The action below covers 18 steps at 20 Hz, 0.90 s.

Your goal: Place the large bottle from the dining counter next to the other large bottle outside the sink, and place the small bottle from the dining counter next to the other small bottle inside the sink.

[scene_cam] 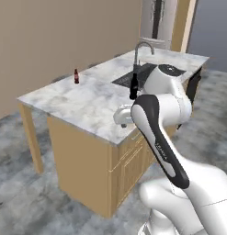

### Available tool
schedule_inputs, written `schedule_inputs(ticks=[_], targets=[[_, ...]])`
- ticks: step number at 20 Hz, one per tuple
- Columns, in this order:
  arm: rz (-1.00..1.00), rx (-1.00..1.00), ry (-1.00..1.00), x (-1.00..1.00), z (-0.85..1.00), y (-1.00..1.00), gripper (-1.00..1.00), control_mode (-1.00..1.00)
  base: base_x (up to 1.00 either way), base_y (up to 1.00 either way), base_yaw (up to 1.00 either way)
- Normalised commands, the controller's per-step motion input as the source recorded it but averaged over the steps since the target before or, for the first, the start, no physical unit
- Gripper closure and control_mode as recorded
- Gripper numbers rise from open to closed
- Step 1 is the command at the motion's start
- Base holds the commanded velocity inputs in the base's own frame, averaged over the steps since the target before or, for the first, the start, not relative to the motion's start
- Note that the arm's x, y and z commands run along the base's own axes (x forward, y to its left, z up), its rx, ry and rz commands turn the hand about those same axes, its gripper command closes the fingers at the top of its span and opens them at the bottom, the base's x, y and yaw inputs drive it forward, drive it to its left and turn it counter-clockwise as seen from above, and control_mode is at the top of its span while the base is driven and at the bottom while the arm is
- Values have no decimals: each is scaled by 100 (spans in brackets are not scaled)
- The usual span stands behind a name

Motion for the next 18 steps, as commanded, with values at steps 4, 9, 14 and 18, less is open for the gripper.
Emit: schedule_inputs(ticks=[4,9,14,18], targets=[[0,0,0,0,0,0,-100,100,82,100,-54],[0,0,0,0,0,0,-100,100,72,100,-50],[0,0,0,0,0,0,-100,100,42,100,-41],[0,0,0,0,0,0,-100,100,28,100,-36]])
